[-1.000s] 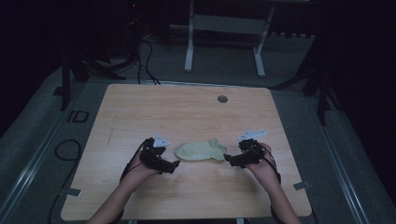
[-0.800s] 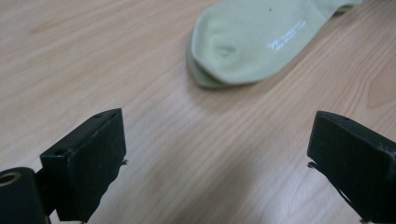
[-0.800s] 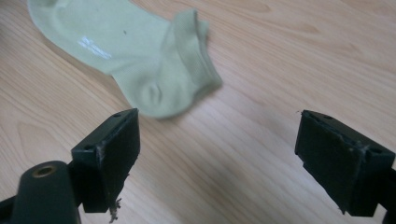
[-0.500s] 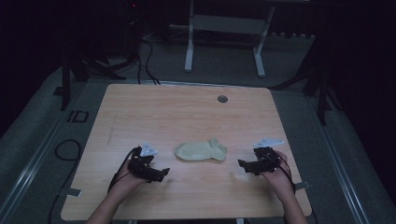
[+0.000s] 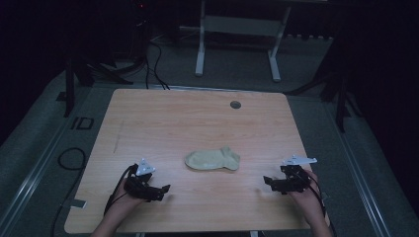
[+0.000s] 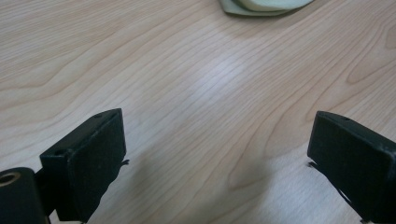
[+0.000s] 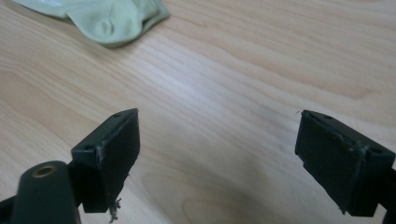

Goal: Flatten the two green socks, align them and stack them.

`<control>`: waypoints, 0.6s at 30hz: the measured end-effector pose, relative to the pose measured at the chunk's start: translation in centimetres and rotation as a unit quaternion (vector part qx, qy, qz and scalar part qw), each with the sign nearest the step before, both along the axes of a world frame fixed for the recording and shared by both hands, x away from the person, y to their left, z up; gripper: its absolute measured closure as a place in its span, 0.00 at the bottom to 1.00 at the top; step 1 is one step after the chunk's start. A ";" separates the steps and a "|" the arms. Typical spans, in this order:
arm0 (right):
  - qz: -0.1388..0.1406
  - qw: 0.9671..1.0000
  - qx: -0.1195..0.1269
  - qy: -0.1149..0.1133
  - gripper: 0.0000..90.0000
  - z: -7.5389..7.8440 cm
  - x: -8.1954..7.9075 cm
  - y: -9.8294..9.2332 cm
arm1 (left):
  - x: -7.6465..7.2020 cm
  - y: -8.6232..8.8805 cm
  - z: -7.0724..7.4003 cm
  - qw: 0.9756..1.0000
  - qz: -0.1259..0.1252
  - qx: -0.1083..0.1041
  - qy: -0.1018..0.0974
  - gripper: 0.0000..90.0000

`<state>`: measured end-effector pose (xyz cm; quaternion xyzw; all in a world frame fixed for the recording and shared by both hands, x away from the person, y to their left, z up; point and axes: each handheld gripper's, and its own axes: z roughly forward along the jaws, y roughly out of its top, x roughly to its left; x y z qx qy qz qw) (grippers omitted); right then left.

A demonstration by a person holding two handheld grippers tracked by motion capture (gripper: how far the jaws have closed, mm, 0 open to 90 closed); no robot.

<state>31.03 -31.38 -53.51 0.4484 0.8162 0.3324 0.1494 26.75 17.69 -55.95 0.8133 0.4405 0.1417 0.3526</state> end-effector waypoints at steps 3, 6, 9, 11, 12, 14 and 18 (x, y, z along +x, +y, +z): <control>-0.010 1.000 0.010 0.003 0.16 -0.4 -0.6 -0.7 | -0.5 0.5 0.0 1.000 0.001 0.003 -0.003 0.05; -0.019 1.000 0.016 0.007 0.15 -0.8 -1.2 -1.3 | -1.2 1.1 0.0 1.000 0.007 0.002 -0.001 0.05; -0.027 0.999 0.015 0.008 0.15 -1.1 -1.9 -1.7 | -1.7 1.8 0.0 1.000 0.014 0.002 -0.002 0.05; -0.032 0.999 0.015 0.006 0.15 -1.2 -2.3 -2.0 | -2.1 2.3 -0.1 1.000 0.019 0.000 -0.001 0.05; -0.035 0.999 0.014 0.004 0.15 -1.3 -2.5 -2.2 | -2.2 2.6 -0.2 1.000 0.022 -0.001 -0.002 0.05; -0.041 0.999 0.014 0.003 0.16 -1.3 -2.8 -2.5 | -2.6 3.0 -0.2 1.000 0.029 -0.005 -0.005 0.05; -0.060 0.998 0.015 -0.001 0.15 -1.4 -3.2 -3.4 | -3.5 3.8 -0.3 0.999 0.045 -0.008 -0.015 0.05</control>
